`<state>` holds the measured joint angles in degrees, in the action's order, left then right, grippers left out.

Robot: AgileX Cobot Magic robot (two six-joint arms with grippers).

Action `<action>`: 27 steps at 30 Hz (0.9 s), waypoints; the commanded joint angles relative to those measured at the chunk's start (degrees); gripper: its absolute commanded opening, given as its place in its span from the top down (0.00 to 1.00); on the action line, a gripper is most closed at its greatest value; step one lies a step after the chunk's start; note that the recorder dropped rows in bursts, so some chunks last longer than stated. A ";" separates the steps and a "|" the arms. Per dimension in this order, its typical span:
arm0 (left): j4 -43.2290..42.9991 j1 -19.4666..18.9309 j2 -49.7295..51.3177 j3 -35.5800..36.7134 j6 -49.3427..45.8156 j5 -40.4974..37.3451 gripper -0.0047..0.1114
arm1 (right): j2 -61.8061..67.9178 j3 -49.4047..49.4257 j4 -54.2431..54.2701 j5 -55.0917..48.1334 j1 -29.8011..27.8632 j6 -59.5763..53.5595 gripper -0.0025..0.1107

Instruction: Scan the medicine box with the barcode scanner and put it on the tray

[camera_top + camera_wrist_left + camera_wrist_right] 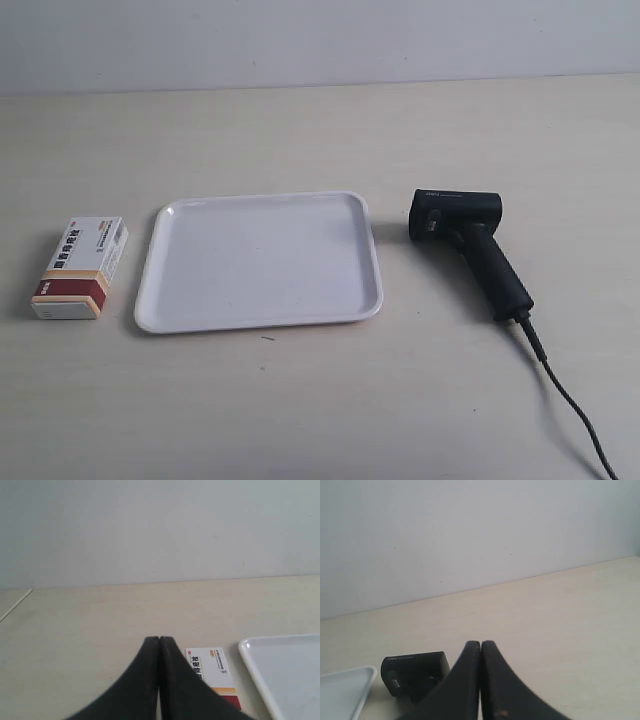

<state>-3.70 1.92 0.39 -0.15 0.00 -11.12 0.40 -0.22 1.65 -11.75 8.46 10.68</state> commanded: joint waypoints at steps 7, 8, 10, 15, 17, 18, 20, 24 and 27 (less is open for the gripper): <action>-0.05 -0.23 -0.39 0.15 0.00 0.13 0.95 | -0.40 0.22 -0.52 0.27 -0.23 -0.17 0.98; -0.05 -0.23 -0.39 0.15 0.00 0.13 0.95 | -0.40 0.22 -0.52 0.27 -0.23 -0.17 0.98; -0.05 -0.23 -0.39 0.15 0.00 0.13 0.95 | -0.40 0.22 -0.52 0.27 -0.23 -0.17 0.98; 2.40 -0.23 -0.39 0.15 4.84 1.02 0.95 | -0.40 0.22 -0.52 0.27 -0.23 -0.17 0.98; 5.54 -0.23 -0.39 0.15 10.49 3.40 0.95 | -0.40 0.22 -0.52 0.27 -0.23 -0.17 0.98; 6.59 -0.23 -0.39 0.15 13.65 5.57 0.95 | -0.40 0.22 -0.52 0.27 -0.23 -0.17 0.98; 7.57 -0.23 -0.39 0.15 17.86 8.68 0.95 | -0.40 0.22 -0.52 0.27 -0.23 -0.17 0.98; 7.57 -0.23 -0.39 -0.17 19.21 16.82 0.96 | -0.40 0.22 -0.24 0.27 -0.23 -0.17 0.98; 7.04 -0.23 3.26 -5.74 16.10 16.12 0.96 | -0.40 0.22 0.36 2.44 -0.23 0.03 0.98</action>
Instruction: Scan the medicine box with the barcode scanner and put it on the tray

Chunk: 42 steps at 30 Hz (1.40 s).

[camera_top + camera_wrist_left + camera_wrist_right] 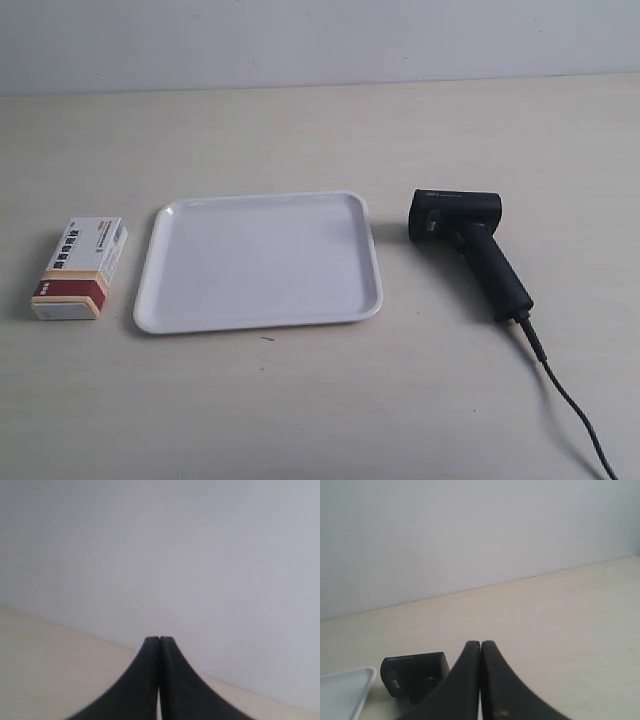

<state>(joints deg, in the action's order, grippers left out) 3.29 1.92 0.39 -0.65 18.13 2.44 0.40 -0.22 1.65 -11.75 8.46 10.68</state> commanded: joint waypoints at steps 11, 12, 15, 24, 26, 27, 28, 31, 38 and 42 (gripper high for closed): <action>-0.17 0.02 51.46 -25.67 -11.81 -10.11 0.96 | -0.40 0.22 10.60 8.87 -0.23 0.03 0.98; -0.17 0.18 56.32 -26.68 -12.56 -10.22 0.96 | -0.40 0.22 10.60 8.87 -0.23 0.03 0.98; -0.04 1.70 68.41 -29.97 -14.86 -9.31 0.87 | -0.40 0.22 10.60 8.64 -0.23 -0.08 0.98; 0.15 8.86 90.10 -37.66 -20.77 -7.97 0.06 | -0.40 0.22 10.60 8.45 -0.23 -0.19 0.98; 0.15 8.86 93.41 -37.92 -20.77 -6.49 0.06 | -0.40 0.22 10.60 8.18 -0.23 -0.17 0.98; 0.15 8.86 94.94 -37.92 -20.77 -5.69 0.06 | -0.40 0.22 10.60 8.06 -0.23 -0.17 0.98; 0.15 8.86 96.06 -37.92 -20.90 -5.20 0.06 | -0.40 0.22 10.60 8.06 -0.23 -0.17 0.98; -0.07 8.86 99.31 -37.92 -21.02 -3.34 0.06 | -0.40 0.22 10.60 8.06 -0.23 -0.17 0.98; -0.07 9.07 102.32 -37.92 -23.85 -1.94 0.26 | -0.40 0.22 10.60 8.06 -0.23 -0.17 0.98; -0.07 9.07 102.79 -37.92 -23.85 -0.81 0.65 | -0.40 0.22 10.60 8.06 -0.23 -0.17 0.98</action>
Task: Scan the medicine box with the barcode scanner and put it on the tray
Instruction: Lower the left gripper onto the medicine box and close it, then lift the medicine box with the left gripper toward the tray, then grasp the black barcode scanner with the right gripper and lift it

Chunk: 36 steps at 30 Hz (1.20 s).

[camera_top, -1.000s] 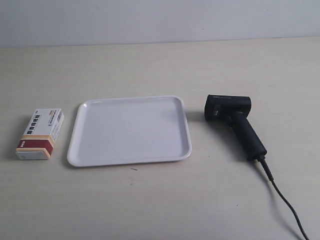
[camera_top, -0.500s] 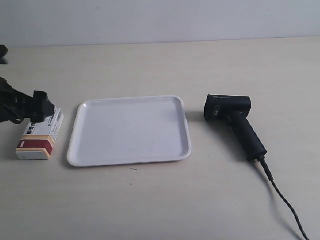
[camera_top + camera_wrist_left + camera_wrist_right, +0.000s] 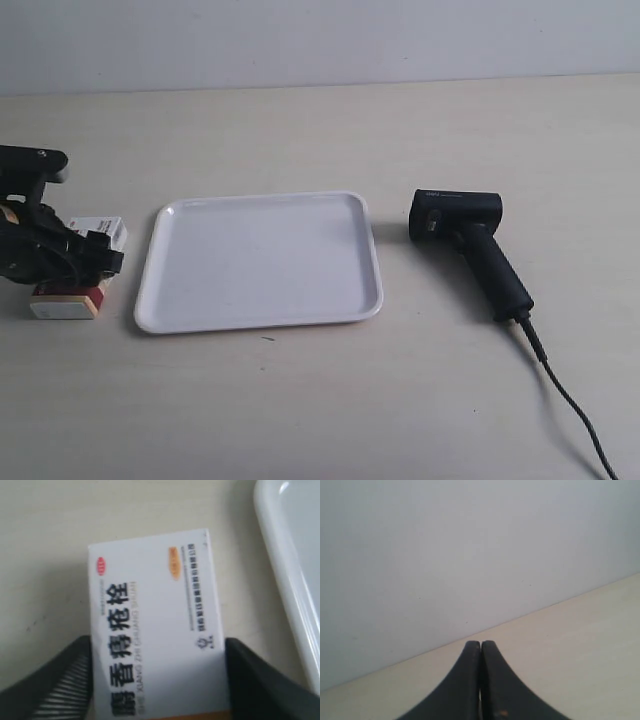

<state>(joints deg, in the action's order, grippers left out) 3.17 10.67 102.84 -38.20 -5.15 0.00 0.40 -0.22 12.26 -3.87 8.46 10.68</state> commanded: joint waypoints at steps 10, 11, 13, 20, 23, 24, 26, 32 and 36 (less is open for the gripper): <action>-0.18 2.67 -10.60 -9.18 -8.43 -6.76 0.96 | 1.94 -2.50 -0.01 2.90 -0.12 -0.05 0.98; -0.18 4.00 -11.75 -10.50 -11.12 -8.08 0.96 | 3.81 -3.75 -0.01 2.36 -0.12 -0.16 0.98; 0.10 8.34 -12.56 -13.48 -18.53 -11.04 0.96 | 10.33 -6.62 -0.23 1.93 -0.12 -0.16 0.98; 0.42 22.39 -8.81 -16.63 -39.58 -13.41 0.96 | 43.58 -15.55 -0.23 0.69 5.31 -1.17 0.97; 0.42 24.79 -6.74 -16.63 -42.31 -13.30 0.96 | 59.61 -20.67 -0.52 3.32 10.46 -3.16 0.89; 0.42 24.90 -6.12 -16.63 -42.58 -13.30 0.96 | 64.44 -22.66 -0.63 3.87 12.22 -4.40 0.82; 0.42 24.90 -5.12 -16.63 -42.58 -13.13 0.96 | 72.28 -26.42 -0.64 4.24 13.62 -6.94 0.69; 0.54 24.62 -3.61 -16.63 -42.58 -12.68 0.96 | 89.20 -35.83 -0.64 2.67 14.22 -10.68 0.34; 0.54 24.62 -3.53 -16.63 -42.58 -11.66 0.96 | 95.28 -38.35 -0.64 2.10 14.22 -12.19 0.31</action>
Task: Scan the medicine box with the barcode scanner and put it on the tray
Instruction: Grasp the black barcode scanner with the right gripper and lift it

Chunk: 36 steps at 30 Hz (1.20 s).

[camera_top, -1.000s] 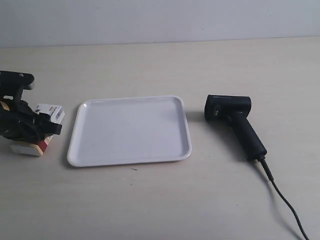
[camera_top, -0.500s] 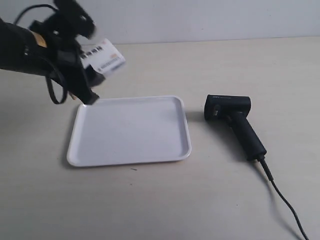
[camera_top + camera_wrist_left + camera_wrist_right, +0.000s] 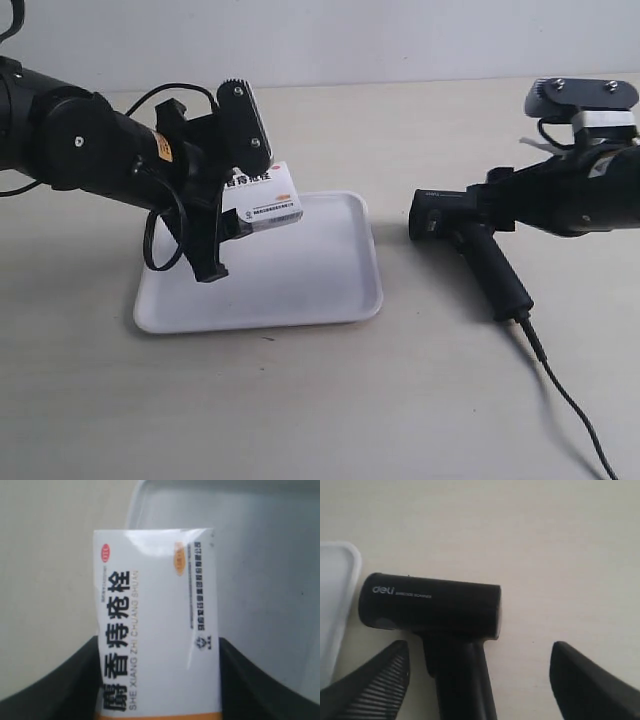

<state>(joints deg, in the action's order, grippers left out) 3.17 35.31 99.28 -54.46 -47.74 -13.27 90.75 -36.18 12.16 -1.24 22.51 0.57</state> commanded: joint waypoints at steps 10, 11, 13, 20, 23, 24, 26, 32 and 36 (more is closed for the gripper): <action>0.54 -0.02 0.03 -0.37 0.13 1.82 0.96 | 7.23 -3.08 -0.53 -2.12 0.78 -2.09 0.31; 0.54 -0.02 0.03 -0.37 0.13 1.82 0.96 | 7.23 -3.08 -0.53 -1.74 1.41 -2.09 0.31; 0.54 -0.02 0.03 -0.37 0.13 1.82 0.96 | 7.47 -3.08 -0.64 0.33 3.09 -2.84 0.31; 0.67 -0.02 0.03 -0.24 0.24 1.54 0.96 | 11.87 -3.18 -0.64 4.93 2.65 -4.65 0.31; 0.67 -0.02 0.03 -0.24 0.24 1.38 0.96 | 14.08 -4.75 -0.64 5.05 2.65 -4.65 0.31; 0.67 -0.02 0.03 -0.24 0.24 1.38 0.96 | 14.80 -5.36 -0.64 5.35 2.65 -5.13 0.31; 0.67 -0.02 0.07 -0.24 0.24 1.25 0.96 | 16.05 -6.25 -0.64 5.24 2.65 -5.46 0.32; 0.67 -0.02 0.07 -0.24 0.24 1.25 0.96 | 17.08 -6.70 -0.67 4.72 2.65 -6.63 0.62; 0.67 -0.02 0.64 -0.24 0.24 1.25 0.96 | 14.21 -6.70 -0.67 0.59 2.65 -8.89 0.87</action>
<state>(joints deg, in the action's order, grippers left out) 3.27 35.31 99.52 -54.46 -47.74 -12.34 107.31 -42.57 11.94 1.78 25.35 -6.30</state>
